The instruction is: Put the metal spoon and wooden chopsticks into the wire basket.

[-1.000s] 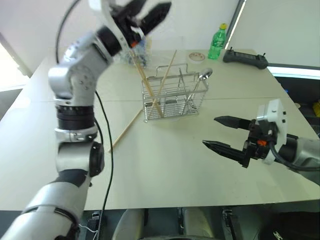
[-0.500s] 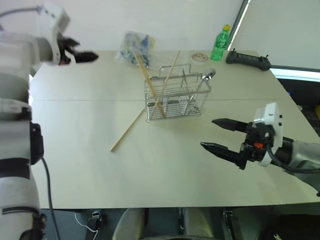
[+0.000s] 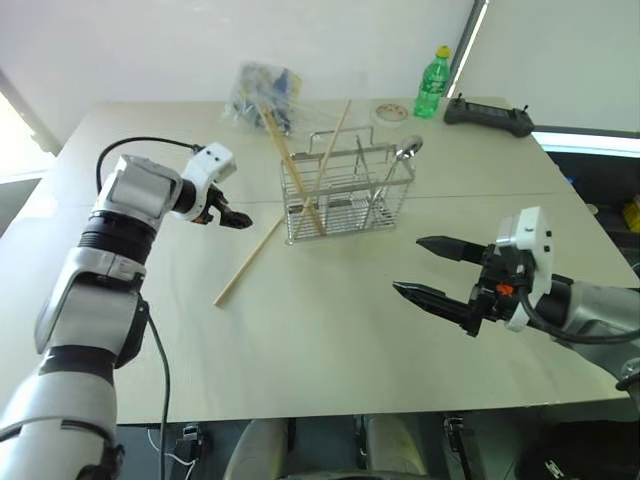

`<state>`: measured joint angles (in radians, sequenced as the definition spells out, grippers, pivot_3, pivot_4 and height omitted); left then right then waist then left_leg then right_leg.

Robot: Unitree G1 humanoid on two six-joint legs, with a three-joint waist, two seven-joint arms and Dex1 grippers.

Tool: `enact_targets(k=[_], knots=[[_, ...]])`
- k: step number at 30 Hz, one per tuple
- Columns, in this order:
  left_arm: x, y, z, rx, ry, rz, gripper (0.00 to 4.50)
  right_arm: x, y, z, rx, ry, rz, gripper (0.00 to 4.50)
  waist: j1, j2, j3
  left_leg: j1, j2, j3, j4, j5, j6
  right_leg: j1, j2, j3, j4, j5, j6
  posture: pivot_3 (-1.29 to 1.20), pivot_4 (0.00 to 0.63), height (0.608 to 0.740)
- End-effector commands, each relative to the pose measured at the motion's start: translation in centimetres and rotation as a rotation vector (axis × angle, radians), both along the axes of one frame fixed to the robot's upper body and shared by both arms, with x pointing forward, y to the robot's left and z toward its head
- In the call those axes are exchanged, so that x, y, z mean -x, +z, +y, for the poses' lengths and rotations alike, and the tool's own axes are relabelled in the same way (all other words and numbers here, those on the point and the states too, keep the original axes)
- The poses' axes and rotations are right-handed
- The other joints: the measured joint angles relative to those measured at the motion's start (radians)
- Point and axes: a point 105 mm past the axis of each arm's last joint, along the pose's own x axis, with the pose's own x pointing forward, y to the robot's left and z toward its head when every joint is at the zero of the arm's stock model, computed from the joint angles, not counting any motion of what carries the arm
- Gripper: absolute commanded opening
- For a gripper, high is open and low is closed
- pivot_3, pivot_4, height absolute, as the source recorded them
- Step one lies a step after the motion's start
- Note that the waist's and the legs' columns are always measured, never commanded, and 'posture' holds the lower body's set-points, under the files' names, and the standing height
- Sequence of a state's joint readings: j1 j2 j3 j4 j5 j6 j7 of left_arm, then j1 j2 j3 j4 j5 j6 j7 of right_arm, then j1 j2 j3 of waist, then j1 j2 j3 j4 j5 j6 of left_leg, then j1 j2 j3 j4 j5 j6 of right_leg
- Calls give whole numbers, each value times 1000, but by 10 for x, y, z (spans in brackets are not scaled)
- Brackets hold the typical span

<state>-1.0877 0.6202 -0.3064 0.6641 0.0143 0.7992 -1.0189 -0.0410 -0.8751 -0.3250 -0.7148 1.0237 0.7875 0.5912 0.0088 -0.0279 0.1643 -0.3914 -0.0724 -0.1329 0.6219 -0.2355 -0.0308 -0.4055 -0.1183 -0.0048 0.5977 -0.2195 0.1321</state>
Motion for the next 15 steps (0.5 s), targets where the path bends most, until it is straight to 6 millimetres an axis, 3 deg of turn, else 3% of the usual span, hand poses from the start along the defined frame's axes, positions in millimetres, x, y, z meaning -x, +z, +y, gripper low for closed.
enact_targets(k=[1,15], knots=[[-4,0,-10,-1,2,-36,4349,3,10,3,-15,2,-58,4500,6,0,0,0,0,0,0,0,0,0,0,0,0,0,0,0,150,719],[-13,-16,-37,44,9,-27,4349,4,10,3,-26,-19,-61,4500,4,0,0,0,0,0,1,0,0,1,0,0,0,0,0,0,150,719]])
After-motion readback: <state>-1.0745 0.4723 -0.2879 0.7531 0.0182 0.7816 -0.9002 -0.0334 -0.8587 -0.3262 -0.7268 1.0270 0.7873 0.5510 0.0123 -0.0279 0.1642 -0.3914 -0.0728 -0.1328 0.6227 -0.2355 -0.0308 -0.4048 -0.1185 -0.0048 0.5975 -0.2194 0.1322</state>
